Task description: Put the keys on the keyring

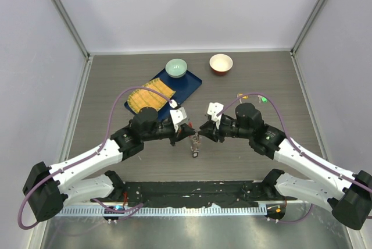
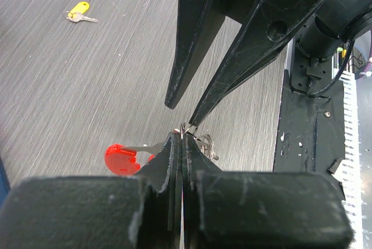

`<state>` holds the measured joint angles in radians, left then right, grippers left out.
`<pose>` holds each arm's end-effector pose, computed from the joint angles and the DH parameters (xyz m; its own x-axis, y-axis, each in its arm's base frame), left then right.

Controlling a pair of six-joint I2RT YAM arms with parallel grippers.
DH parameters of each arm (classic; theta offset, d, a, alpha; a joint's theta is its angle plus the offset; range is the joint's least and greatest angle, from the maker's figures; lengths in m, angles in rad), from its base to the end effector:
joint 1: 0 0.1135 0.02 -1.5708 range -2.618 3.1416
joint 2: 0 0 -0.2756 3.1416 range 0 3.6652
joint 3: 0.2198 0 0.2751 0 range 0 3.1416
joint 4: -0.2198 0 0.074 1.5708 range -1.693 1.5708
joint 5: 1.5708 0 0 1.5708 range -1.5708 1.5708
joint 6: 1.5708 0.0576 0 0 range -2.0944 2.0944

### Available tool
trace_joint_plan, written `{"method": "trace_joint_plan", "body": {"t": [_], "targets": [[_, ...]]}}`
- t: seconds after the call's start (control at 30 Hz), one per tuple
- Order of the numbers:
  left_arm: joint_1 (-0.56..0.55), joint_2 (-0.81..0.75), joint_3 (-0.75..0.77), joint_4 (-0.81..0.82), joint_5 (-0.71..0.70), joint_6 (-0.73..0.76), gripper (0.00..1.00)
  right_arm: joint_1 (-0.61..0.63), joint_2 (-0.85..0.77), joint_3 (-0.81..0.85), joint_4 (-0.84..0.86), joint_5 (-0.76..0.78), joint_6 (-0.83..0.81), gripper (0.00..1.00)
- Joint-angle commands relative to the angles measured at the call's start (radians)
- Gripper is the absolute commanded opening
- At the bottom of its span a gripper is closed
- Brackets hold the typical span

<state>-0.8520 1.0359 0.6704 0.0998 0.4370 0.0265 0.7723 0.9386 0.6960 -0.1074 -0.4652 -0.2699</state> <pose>0.1617 -0.2219 0.2775 -0.1476 0.2052 -0.9675 0.9550 0.2839 -0.0855 0.1611 0.1930 0.2865 0.0100 -0.3229 -0.9464 -0.9575 0.2698 -0.1022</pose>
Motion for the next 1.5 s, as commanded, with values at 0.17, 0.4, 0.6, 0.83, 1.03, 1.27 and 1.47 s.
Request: {"method": "trace_joint_plan", "body": {"t": [0.17, 0.4, 0.6, 0.83, 1.03, 1.27, 1.47], "targets": [[0.002, -0.02, 0.011, 0.126, -0.015, -0.022, 0.0, 0.001, -0.041, 0.037, 0.0, 0.01, 0.04, 0.3], [0.002, -0.016, 0.011, 0.133, -0.018, -0.022, 0.0, 0.001, -0.032, 0.022, 0.015, -0.004, 0.064, 0.3], [0.002, -0.014, 0.009, 0.129, -0.021, -0.022, 0.0, 0.001, -0.053, 0.017, 0.029, 0.057, 0.087, 0.31], [0.002, -0.017, 0.006, 0.138, -0.034, -0.048, 0.0, 0.001, -0.078, 0.008, 0.055, 0.112, 0.149, 0.33], [0.002, -0.014, 0.0, 0.173, -0.047, -0.069, 0.0, 0.001, -0.08, -0.032, 0.141, 0.086, 0.239, 0.33], [0.001, -0.016, -0.003, 0.19, -0.057, -0.08, 0.0, 0.002, -0.057, -0.052, 0.179, 0.117, 0.265, 0.34], [0.002, -0.027, -0.012, 0.201, -0.064, -0.085, 0.0, 0.001, -0.041, -0.053, 0.181, 0.132, 0.259, 0.22]]}}
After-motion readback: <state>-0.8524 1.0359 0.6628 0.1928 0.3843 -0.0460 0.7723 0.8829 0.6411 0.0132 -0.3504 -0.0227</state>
